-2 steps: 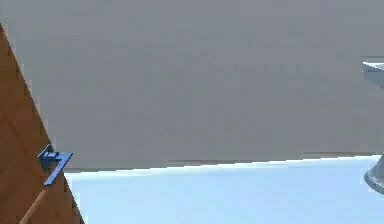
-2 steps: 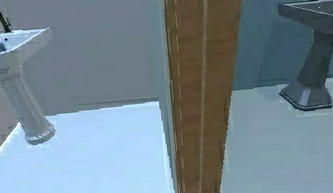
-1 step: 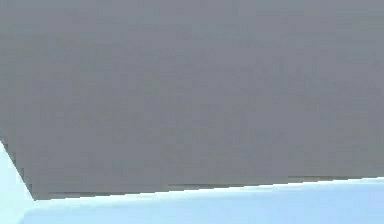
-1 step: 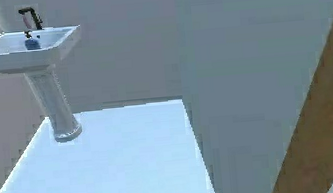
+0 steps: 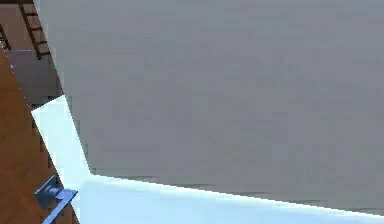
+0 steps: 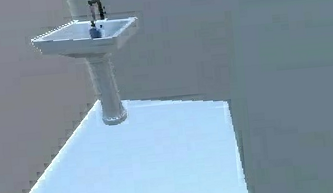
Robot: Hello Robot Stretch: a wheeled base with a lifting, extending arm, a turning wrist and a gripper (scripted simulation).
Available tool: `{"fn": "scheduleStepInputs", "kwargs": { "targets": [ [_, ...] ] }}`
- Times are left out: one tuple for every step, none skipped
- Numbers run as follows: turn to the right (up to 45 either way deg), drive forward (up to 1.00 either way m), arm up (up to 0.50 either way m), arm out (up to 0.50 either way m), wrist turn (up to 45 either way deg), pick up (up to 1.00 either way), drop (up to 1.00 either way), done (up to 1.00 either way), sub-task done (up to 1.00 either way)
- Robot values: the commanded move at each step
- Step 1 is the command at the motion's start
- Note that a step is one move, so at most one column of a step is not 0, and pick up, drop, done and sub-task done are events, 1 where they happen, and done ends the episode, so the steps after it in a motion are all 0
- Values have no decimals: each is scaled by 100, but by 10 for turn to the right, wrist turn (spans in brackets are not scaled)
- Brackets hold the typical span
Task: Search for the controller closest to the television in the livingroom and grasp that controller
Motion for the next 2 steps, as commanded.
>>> {"fn": "scheduleStepInputs", "kwargs": {
  "targets": [
    [0, 65, 0, 0, 0, 0, 0, 0, 0],
    [-450, 0, 0, 0, 0, 0, 0, 0, 0]
  ]
}}
